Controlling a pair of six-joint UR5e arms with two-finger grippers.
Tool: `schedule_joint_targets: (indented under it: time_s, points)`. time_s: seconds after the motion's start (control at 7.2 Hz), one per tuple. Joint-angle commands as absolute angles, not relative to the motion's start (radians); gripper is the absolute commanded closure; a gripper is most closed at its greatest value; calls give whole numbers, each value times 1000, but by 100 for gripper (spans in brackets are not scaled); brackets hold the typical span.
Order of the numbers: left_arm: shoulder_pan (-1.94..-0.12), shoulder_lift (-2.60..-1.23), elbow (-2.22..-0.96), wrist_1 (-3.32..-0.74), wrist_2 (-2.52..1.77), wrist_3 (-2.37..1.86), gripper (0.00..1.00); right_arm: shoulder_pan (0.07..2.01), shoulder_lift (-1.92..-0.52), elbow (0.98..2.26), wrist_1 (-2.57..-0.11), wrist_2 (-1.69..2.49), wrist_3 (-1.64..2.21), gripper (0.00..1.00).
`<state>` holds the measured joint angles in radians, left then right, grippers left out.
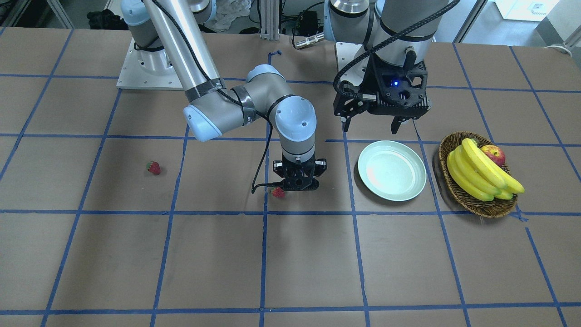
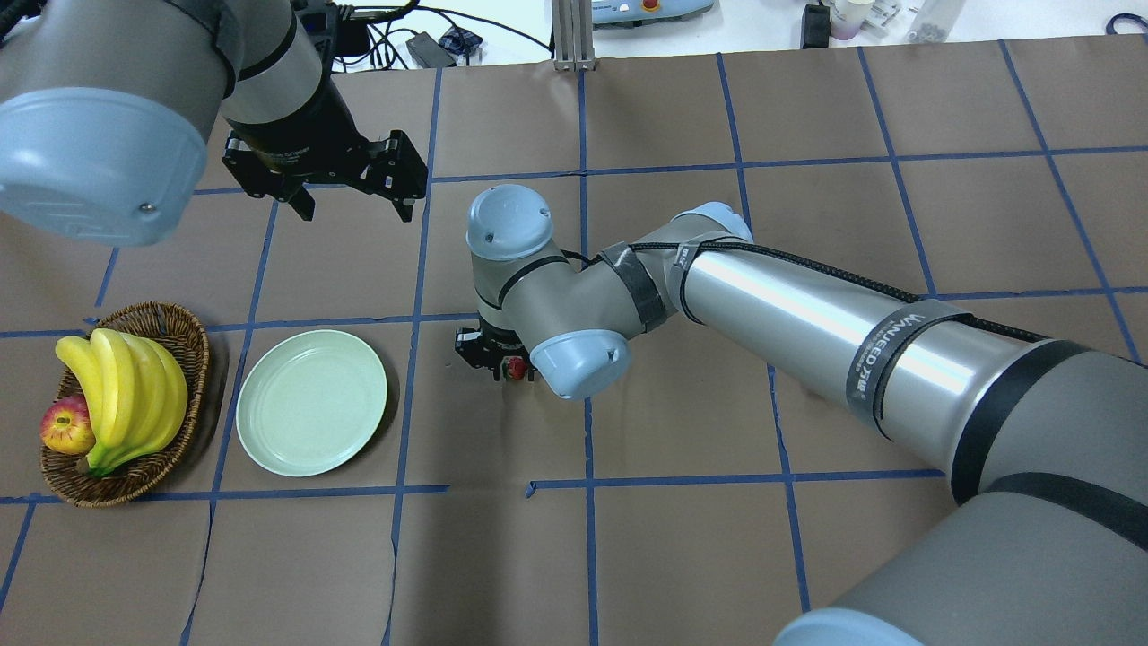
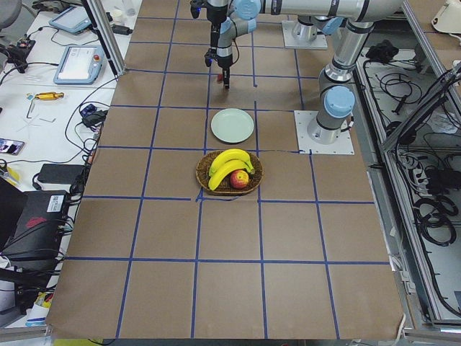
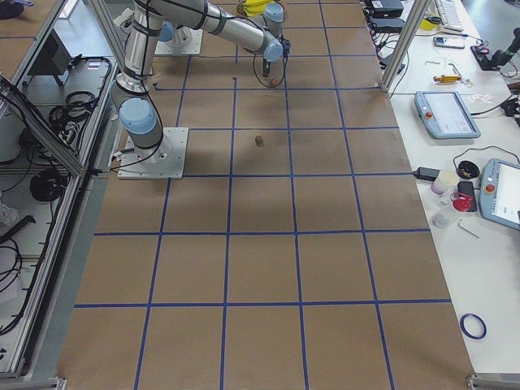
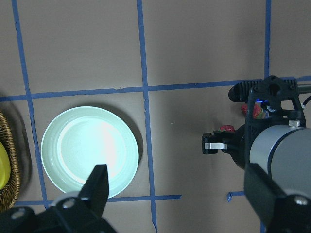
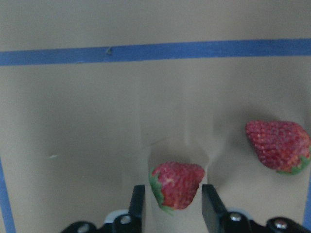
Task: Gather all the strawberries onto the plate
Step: 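Carry the strawberry toward the plate and release it beside the first, then move the right gripper back to the last strawberry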
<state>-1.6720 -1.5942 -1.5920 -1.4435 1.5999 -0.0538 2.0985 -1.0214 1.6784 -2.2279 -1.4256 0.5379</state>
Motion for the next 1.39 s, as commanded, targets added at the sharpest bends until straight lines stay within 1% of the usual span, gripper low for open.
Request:
schedule_joint_targets:
  time_s: [0.0, 0.28, 0.42, 0.56, 0.69, 0.97, 1.11, 1.25]
  points:
    - [-1671, -1594, -1586, -1443, 1600, -49, 0, 2097, -1061, 1695, -2230, -1448, 526, 0]
    - [-1669, -1594, -1588, -1443, 1600, -49, 0, 2009, -1172, 1727, -2179, -1502, 384, 0]
    - [-1669, -1594, -1589, -1443, 1600, -49, 0, 1946, -1219, 1733, -2095, -1506, 352, 0]
    - [-1669, -1594, -1588, -1443, 1600, -48, 0, 1886, -1248, 1765, -2013, -1566, 248, 0]
    - [-1669, -1592, -1591, -1443, 1601, -49, 0, 1832, -1284, 1814, -1997, -1625, 186, 0]
    - [-1669, -1592, -1591, -1443, 1601, -49, 0, 1722, -1331, 1958, -2014, -1655, 24, 0]
    - [-1669, -1592, -1591, -1443, 1601, -49, 0, 1648, -1335, 2003, -2063, -1701, -56, 0]
    - [-1669, -1592, -1591, -1443, 1601, -49, 0, 1593, -1341, 2014, -2065, -1701, -130, 0]
